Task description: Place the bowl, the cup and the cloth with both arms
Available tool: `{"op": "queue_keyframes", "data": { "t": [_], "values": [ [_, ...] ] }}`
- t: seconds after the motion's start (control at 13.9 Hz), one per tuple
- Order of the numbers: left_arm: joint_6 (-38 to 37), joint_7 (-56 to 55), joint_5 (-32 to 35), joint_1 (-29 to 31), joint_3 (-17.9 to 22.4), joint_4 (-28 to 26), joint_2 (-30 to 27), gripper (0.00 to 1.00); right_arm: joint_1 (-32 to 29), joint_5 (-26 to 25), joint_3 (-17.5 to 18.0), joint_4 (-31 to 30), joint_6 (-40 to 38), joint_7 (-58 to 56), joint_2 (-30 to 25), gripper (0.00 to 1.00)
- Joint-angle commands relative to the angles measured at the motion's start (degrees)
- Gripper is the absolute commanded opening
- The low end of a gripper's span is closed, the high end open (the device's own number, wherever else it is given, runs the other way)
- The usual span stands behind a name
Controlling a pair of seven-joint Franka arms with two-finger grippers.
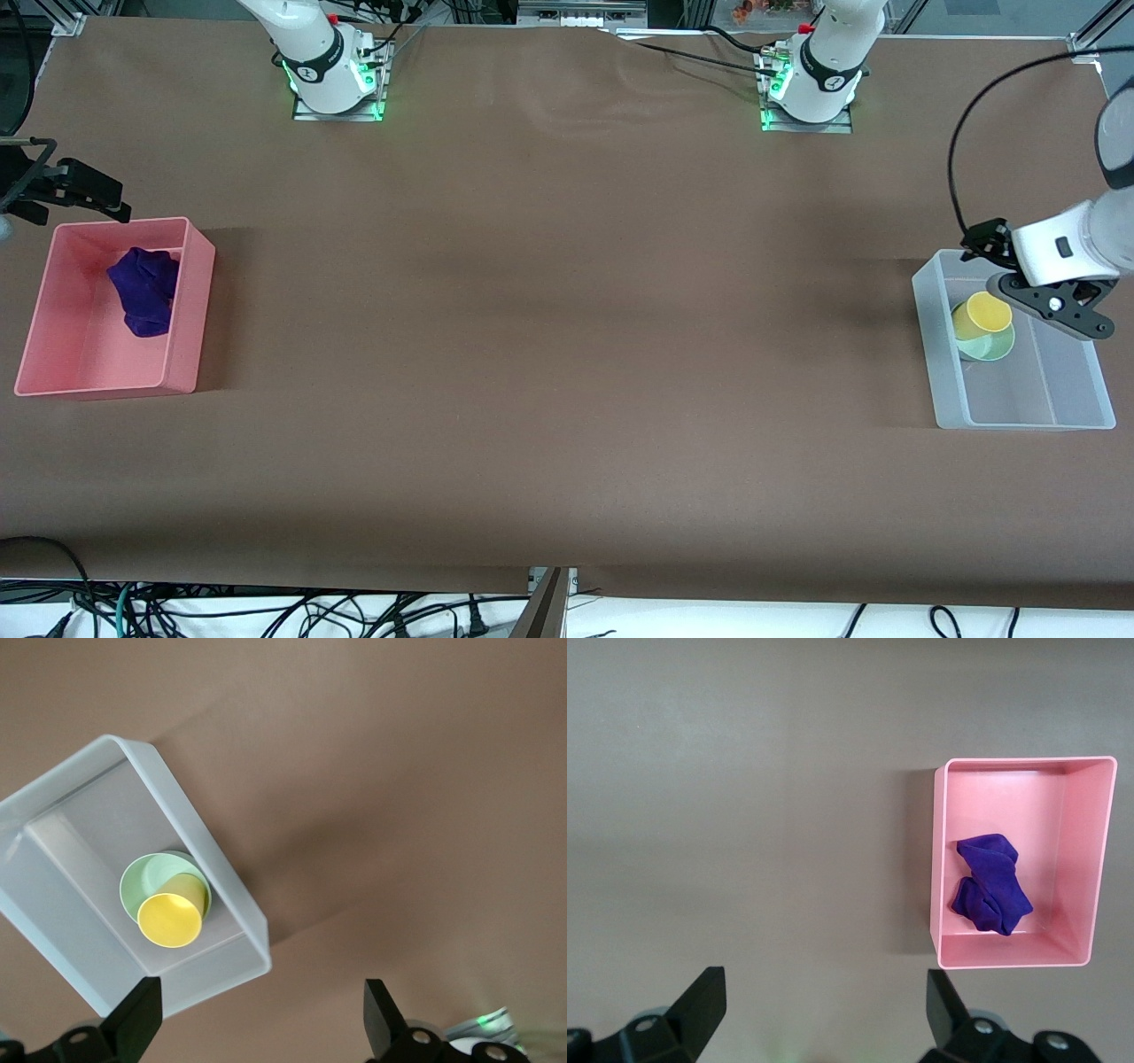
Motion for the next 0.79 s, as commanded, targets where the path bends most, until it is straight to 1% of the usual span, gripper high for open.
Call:
{"op": "queue_keyframes", "data": {
  "t": [0.0,0.07,0.14,0.22,0.29,0.36,0.43,0.5,0.57,0.65,0.72],
  "values": [
    [-1.48,-7.92,-3.33,-2.42,-0.41,1.94,-1.72,1.00,-0.64,0.77,0.20,-0.21,-0.02,0.47,-0.37,1.00],
    [-0.61,-10.46,-5.17,-7.66,6.21,1.85,-2.86,1.00,-0.64,0.77,0.20,-0.21,-0.02,0.38,-0.37,1.00],
    [2.27,-12.49,-7.45,-14.85,14.81,1.33,-4.26,1.00,-0.64,0.86,0.20,-0.21,-0.02,0.47,-0.37,1.00],
    [4.56,-13.03,-11.30,-19.45,21.68,0.28,-4.97,1.00,-0.64,0.77,0.20,-0.21,-0.02,0.38,-0.37,1.00],
    [6.42,-13.13,-14.56,-22.45,26.36,-0.78,-5.58,1.00,-0.55,0.77,0.20,-0.21,-0.02,0.38,-0.37,1.00],
    [8.26,-13.21,-15.38,-26.14,30.50,-2.79,-6.90,1.00,-0.64,0.77,0.20,-0.21,-0.02,0.47,-0.37,1.00],
    [10.45,-13.21,-15.82,-29.57,34.72,-5.94,-9.08,1.00,-0.64,0.86,0.20,-0.21,-0.02,0.38,-0.46,1.00],
    [13.09,-13.39,-15.82,-31.69,36.76,-10.24,-12.15,1.00,-0.64,0.77,0.20,-0.21,-0.02,0.38,-0.37,1.00],
    [14.85,-13.48,-15.82,-32.93,37.74,-14.11,-15.32,1.00,-0.64,0.77,0.20,-0.21,-0.02,0.47,-0.37,1.00],
    [15.22,-13.65,-15.82,-33.90,38.44,-16.32,-17.52,1.00,-0.64,0.77,0.20,-0.21,0.06,0.38,-0.46,1.00],
    [15.14,-14.87,-15.65,-34.69,38.54,-16.69,-17.81,1.00,-0.55,0.77,0.29,-0.21,0.24,0.38,-0.46,1.00]
  ]
}}
